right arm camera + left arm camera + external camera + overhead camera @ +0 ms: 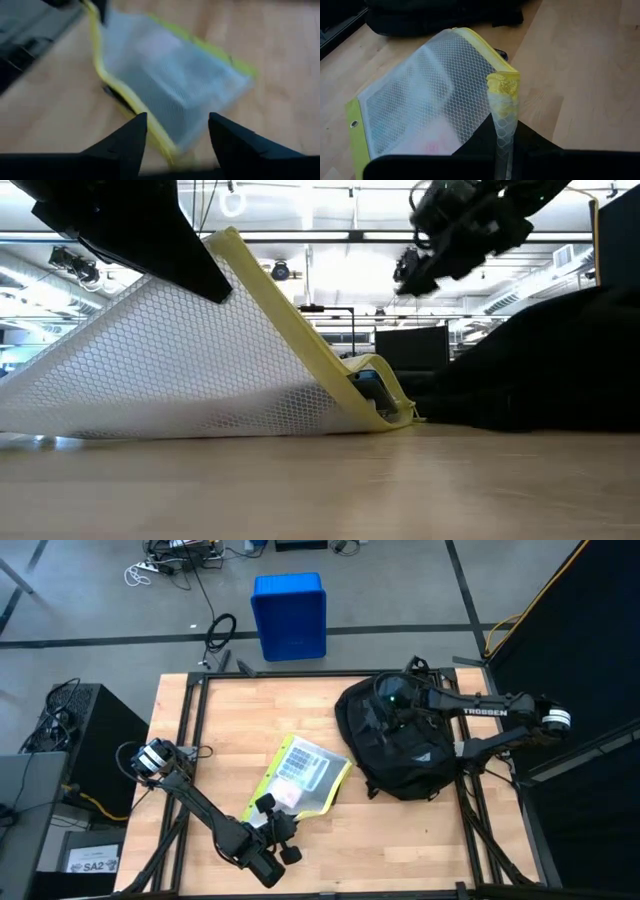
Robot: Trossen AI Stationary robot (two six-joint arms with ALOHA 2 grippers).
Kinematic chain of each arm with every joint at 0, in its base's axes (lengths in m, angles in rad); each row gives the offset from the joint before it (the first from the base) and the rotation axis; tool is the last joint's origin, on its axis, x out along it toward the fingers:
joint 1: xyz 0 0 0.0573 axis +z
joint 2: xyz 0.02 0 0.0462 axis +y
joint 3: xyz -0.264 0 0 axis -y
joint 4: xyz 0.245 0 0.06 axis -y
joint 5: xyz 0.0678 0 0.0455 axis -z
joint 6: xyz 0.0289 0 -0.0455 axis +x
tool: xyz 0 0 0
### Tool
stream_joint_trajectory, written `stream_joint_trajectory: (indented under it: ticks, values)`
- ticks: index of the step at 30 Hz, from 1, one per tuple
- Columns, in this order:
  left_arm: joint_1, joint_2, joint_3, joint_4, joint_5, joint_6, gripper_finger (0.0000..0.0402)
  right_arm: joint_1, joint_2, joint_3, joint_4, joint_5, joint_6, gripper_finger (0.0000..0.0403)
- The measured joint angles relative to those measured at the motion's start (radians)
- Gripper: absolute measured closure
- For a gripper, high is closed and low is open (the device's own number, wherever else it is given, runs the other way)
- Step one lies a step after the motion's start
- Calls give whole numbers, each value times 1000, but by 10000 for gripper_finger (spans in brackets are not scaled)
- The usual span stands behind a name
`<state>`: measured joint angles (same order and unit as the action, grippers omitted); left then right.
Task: Unpack backpack
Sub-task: Adjust the black backpack
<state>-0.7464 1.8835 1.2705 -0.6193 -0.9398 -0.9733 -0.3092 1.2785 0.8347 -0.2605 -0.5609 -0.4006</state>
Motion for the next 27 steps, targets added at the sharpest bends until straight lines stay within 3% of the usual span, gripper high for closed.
stream_joint_trajectory:
  ticks: [4, 8, 12, 19, 27]
  values:
    - [0, 0, 0, 0, 0, 0, 402, 136, 69, -38, 228, 60, 4, 185]
    - [0, 0, 0, -2, 1, 0, 402, 241, 200, -46, 420, 289, -30, 180]
    - [0, 0, 0, -1, 2, 2, 402, 249, 317, -47, 595, 483, 21, 195]
    - [0, 0, 0, 4, 8, 1, 402, 160, 458, -48, 555, 486, 133, 238]
    - [0, 0, 0, 18, 34, 0, 402, 32, 426, -134, 546, 442, 136, 275]
